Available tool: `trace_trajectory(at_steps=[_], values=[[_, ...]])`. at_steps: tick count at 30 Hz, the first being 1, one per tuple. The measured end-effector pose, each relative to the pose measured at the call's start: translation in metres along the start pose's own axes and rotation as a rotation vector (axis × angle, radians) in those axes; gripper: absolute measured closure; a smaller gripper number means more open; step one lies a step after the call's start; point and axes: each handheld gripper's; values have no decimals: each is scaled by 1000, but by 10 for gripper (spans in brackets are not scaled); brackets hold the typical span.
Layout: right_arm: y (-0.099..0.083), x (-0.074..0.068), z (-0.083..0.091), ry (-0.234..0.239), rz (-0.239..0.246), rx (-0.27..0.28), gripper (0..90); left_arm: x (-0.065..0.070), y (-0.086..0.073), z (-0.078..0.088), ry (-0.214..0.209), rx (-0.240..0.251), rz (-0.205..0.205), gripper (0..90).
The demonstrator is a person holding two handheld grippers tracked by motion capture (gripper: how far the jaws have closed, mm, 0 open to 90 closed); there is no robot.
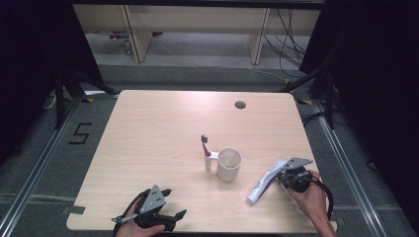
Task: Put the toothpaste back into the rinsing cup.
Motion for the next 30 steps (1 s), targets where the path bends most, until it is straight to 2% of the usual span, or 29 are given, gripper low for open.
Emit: trace_trajectory(at_steps=[2,5,7,8,9,12,17,18,19,20,21,23,24,25,26,28,30], values=[[7,0,-4,-2,13,-2,864,0,0,0,2,3,3,174],[17,-2,-9,-4,-11,-6,863,1,0,-1,-5,12,12,174],[23,-1,-13,1,-6,-9,863,-1,0,0,3,0,-11,174],[25,-1,-15,-4,4,-14,863,0,1,0,-7,14,13,174],[27,-1,-17,-2,5,-18,863,-1,1,1,-5,-6,-10,174],[32,-2,-23,-4,-2,-16,863,1,0,0,-7,14,14,174],[36,-2,-27,-2,-12,-21,846,2,0,0,-10,12,2,174],[36,-2,-26,3,-30,-18,835,2,0,0,-2,18,2,174],[36,-1,-25,4,-34,-17,819,1,1,2,0,2,0,174],[35,-1,-22,7,-66,-3,729,1,1,2,-1,1,-1,174],[35,-1,-22,7,-66,-3,729,1,0,1,-2,10,-1,174],[35,-3,-17,13,-107,-3,651,2,0,1,2,14,0,174],[35,-3,-16,14,-106,5,613,1,1,2,7,-1,-10,174],[36,-4,-13,19,-140,13,555,2,1,1,-3,16,10,174],[35,-4,-12,28,-149,22,499,1,1,2,1,3,-10,174],[36,-5,-10,52,-188,43,440,2,0,0,-8,26,6,174],[37,-8,-7,58,-200,45,383,2,1,1,-3,24,10,174]])
Point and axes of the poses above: each handheld gripper's, and its own axes: z roughly backward along the jaws, y roughly out of its top, x roughly to its right, and after that the axes turned 6 degrees about -x, right-handed
